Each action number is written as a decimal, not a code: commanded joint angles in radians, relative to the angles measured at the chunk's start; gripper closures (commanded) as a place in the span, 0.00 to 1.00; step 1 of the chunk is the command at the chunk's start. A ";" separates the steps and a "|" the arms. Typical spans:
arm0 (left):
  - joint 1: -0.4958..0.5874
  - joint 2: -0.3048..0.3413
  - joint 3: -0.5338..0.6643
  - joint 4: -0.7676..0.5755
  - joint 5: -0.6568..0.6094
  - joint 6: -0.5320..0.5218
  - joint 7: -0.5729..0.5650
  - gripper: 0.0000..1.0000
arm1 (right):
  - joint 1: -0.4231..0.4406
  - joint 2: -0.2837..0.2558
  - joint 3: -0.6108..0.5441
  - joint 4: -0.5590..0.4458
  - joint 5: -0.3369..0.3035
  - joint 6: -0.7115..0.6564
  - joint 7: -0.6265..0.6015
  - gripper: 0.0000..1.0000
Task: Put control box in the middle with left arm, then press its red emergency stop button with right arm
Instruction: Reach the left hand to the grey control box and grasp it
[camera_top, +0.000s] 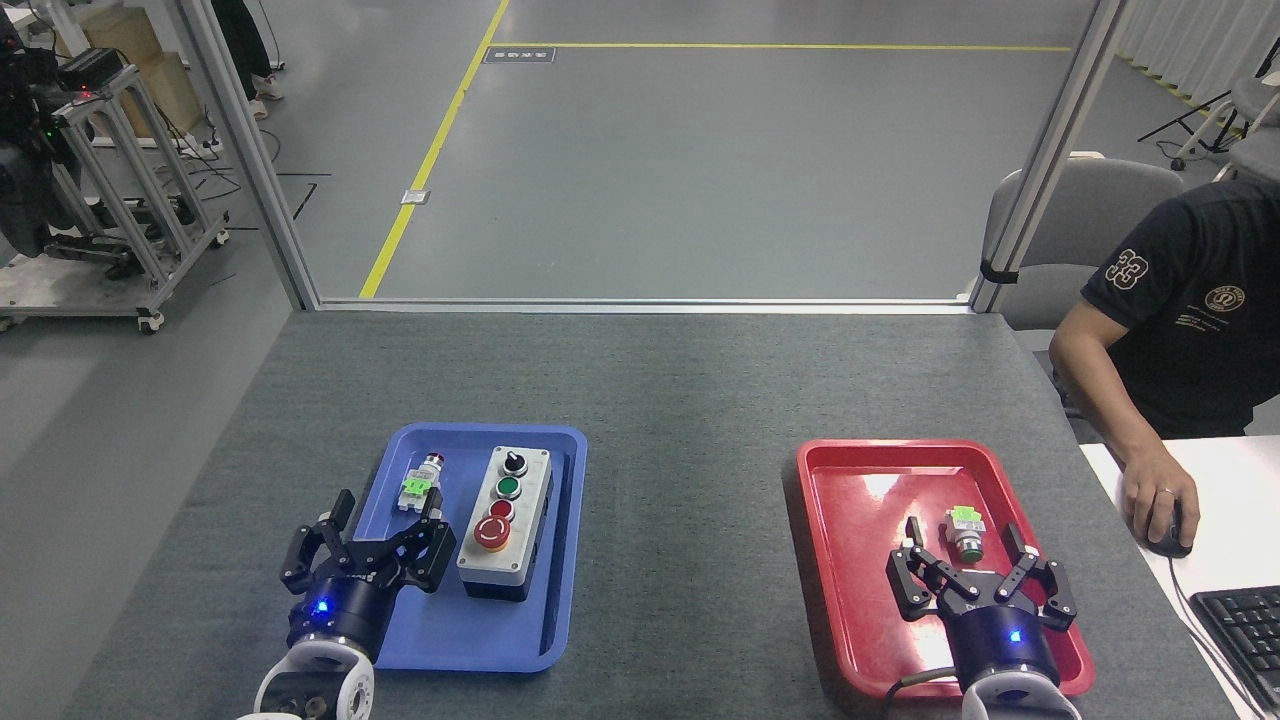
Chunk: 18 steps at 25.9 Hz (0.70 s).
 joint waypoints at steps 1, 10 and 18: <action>0.008 -0.004 0.036 -0.003 -0.007 0.004 0.005 0.01 | 0.001 0.001 0.000 0.000 0.000 0.001 -0.001 0.00; 0.064 -0.027 0.105 -0.104 0.046 -0.082 0.034 0.01 | 0.001 -0.001 0.000 0.001 0.000 -0.001 -0.001 0.00; 0.151 -0.077 -0.119 -0.095 -0.155 -0.004 0.022 0.01 | -0.001 0.001 0.000 0.001 0.000 -0.001 -0.001 0.00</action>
